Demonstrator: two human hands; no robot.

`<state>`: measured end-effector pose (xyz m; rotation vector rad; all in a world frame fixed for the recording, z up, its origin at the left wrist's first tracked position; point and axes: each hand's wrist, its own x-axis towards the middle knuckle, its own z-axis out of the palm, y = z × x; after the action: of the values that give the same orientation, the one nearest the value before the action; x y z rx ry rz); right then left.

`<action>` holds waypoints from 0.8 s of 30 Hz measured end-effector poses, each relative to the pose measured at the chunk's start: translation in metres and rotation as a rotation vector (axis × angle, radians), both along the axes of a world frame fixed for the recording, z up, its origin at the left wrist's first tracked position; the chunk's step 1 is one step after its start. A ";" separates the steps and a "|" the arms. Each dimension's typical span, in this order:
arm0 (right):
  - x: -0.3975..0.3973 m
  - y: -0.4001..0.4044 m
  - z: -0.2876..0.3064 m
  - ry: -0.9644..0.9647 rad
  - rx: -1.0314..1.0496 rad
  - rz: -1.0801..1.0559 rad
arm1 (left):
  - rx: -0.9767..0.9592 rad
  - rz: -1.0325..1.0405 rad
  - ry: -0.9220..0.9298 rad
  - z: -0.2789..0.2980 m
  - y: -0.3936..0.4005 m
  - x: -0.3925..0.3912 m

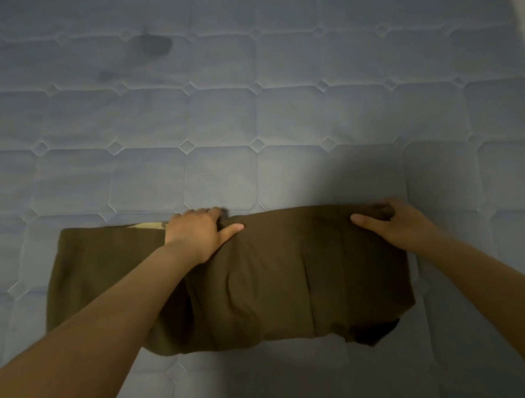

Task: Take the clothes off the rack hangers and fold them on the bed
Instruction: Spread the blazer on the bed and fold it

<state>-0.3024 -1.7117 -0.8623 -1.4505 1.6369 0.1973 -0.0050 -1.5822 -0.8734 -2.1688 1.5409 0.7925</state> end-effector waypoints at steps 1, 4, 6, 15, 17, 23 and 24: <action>-0.006 0.003 0.001 -0.033 -0.028 -0.104 | 0.028 0.000 -0.015 0.000 -0.002 -0.002; -0.023 0.026 0.004 -0.166 -0.090 -0.436 | 0.075 0.029 -0.071 -0.003 -0.007 -0.007; -0.026 0.052 0.014 -0.252 -0.008 -0.662 | 0.062 0.057 -0.127 -0.005 -0.009 -0.008; -0.008 0.171 0.015 -0.356 0.055 -0.601 | 0.064 0.115 0.001 -0.007 -0.010 -0.005; -0.005 0.172 0.004 -0.272 -0.025 -0.543 | 0.077 0.125 0.034 -0.009 -0.011 -0.002; -0.043 0.160 0.003 -0.241 0.068 -0.386 | 0.028 0.138 0.041 -0.014 -0.008 0.001; -0.050 0.157 0.005 -0.257 0.100 -0.372 | 0.019 0.139 0.039 -0.014 -0.008 0.001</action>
<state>-0.3523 -1.5546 -0.8576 -1.0273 1.6238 -0.1131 -0.0043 -1.5900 -0.8874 -2.2786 1.4070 0.8946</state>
